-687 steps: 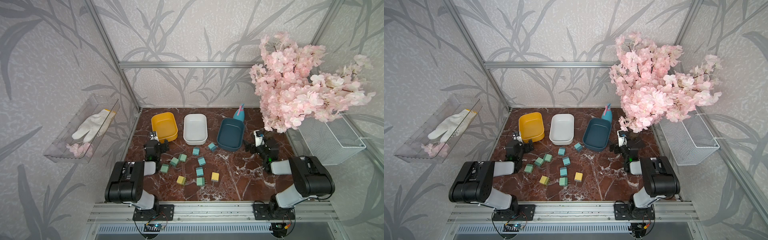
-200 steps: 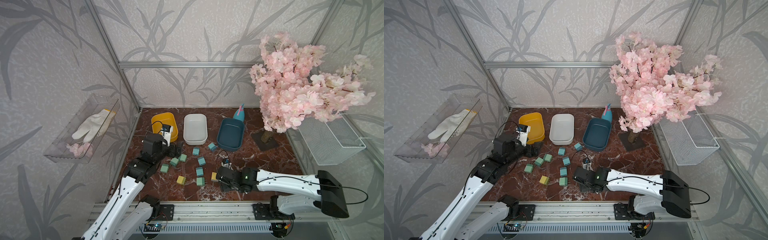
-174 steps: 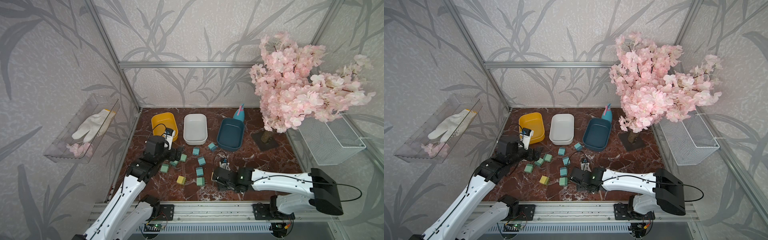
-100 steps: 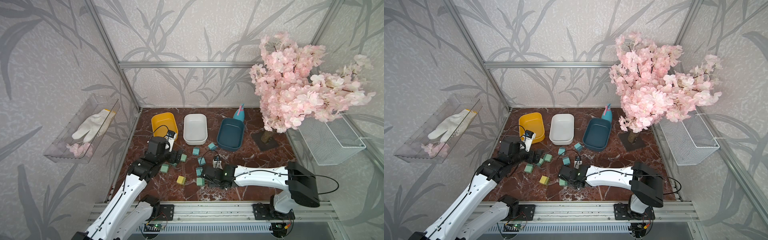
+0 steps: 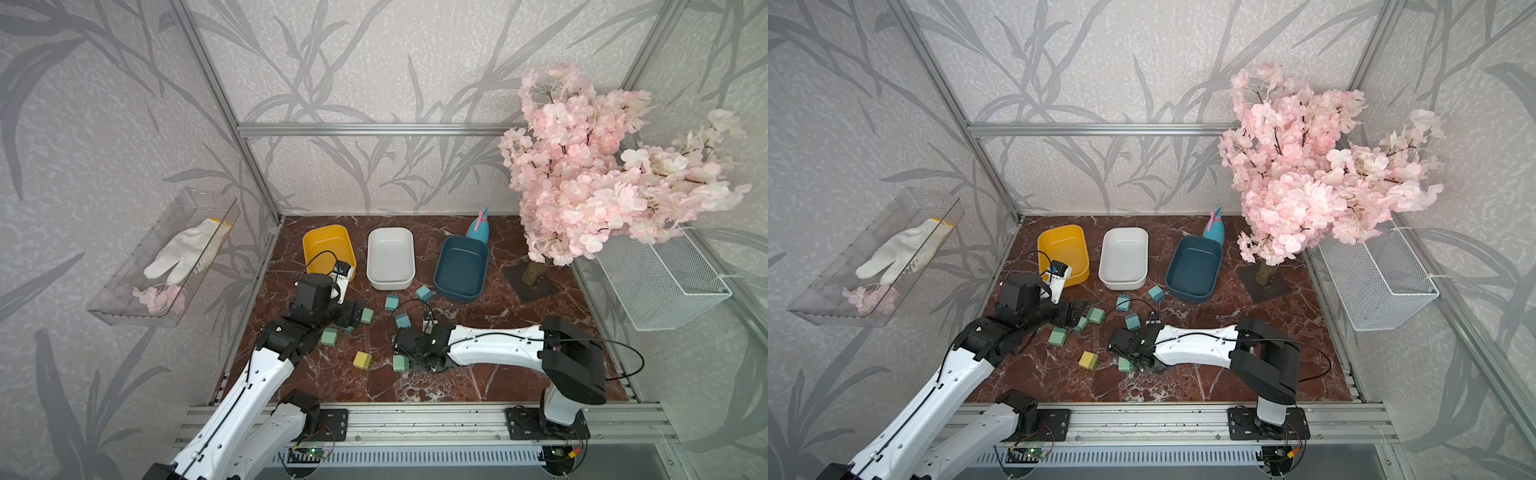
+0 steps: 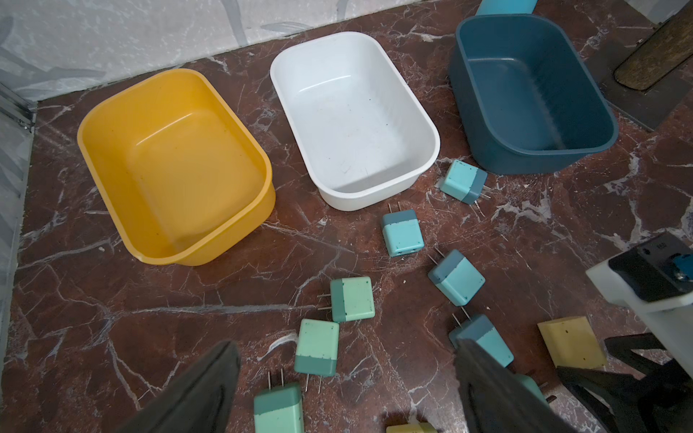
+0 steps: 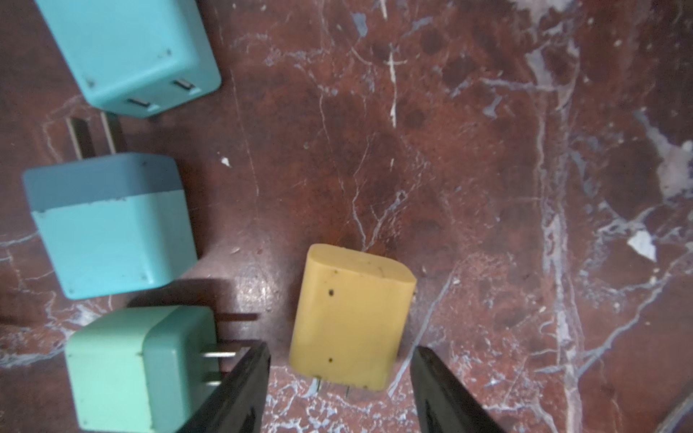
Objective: Place the plugs by color into the storage box
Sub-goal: Pick up the plug from the center of the board.
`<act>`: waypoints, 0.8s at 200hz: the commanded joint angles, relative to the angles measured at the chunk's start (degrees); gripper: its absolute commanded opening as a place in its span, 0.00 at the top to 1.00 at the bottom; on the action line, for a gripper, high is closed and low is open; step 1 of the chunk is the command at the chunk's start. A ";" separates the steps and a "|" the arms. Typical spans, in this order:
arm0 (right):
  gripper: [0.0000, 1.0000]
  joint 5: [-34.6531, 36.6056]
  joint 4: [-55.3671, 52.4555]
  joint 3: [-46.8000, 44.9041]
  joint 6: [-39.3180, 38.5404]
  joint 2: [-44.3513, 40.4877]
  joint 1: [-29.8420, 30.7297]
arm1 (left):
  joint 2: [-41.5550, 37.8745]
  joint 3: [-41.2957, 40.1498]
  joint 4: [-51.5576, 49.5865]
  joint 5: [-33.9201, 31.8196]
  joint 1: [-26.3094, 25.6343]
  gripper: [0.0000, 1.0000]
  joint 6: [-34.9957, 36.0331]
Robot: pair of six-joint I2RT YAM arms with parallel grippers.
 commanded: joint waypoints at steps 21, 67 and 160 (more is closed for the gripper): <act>0.36 -0.68 0.03 -2.12 1.17 0.32 -1.36 | 0.12 -0.59 0.90 0.92 -0.03 0.08 0.84; 0.61 -4.16 6.79 -3.55 -0.45 1.51 -3.99 | 0.23 -0.78 1.05 1.12 -0.03 0.08 0.84; 0.80 -0.84 -5.03 -1.05 -8.34 -3.19 -4.06 | 1.26 -0.68 1.44 1.97 -0.03 0.09 0.65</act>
